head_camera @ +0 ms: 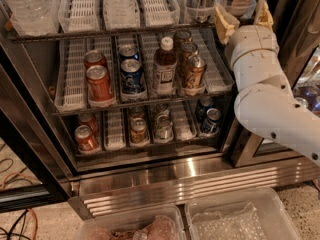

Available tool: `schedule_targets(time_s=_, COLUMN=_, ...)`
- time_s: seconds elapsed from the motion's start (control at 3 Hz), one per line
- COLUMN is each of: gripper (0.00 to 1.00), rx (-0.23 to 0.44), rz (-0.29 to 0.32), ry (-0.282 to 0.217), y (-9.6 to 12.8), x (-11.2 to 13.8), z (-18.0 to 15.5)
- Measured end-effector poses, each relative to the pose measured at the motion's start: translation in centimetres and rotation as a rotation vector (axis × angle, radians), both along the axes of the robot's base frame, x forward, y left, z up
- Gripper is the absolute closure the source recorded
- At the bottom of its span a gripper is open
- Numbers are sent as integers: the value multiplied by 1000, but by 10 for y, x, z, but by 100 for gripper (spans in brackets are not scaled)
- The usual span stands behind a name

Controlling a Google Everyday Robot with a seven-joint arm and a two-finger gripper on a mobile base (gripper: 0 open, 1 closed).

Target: Pick blue plastic bottle from top shelf of fridge

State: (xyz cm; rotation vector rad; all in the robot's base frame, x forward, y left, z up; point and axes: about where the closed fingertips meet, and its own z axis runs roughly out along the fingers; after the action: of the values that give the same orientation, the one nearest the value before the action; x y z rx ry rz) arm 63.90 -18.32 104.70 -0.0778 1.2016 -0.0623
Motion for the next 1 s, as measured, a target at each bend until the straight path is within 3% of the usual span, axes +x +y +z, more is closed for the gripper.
schedule_targets(time_s=0.33, gripper=36, rx=-20, rz=-3, ry=-45, y=-8, x=29, z=23)
schedule_targets(time_s=0.67, gripper=37, rx=-20, rz=-8, ry=-51, y=-12, x=35, z=27)
schedule_targets(time_s=1.0, gripper=55, rx=-20, rz=-8, ry=-47, y=-12, x=36, z=26)
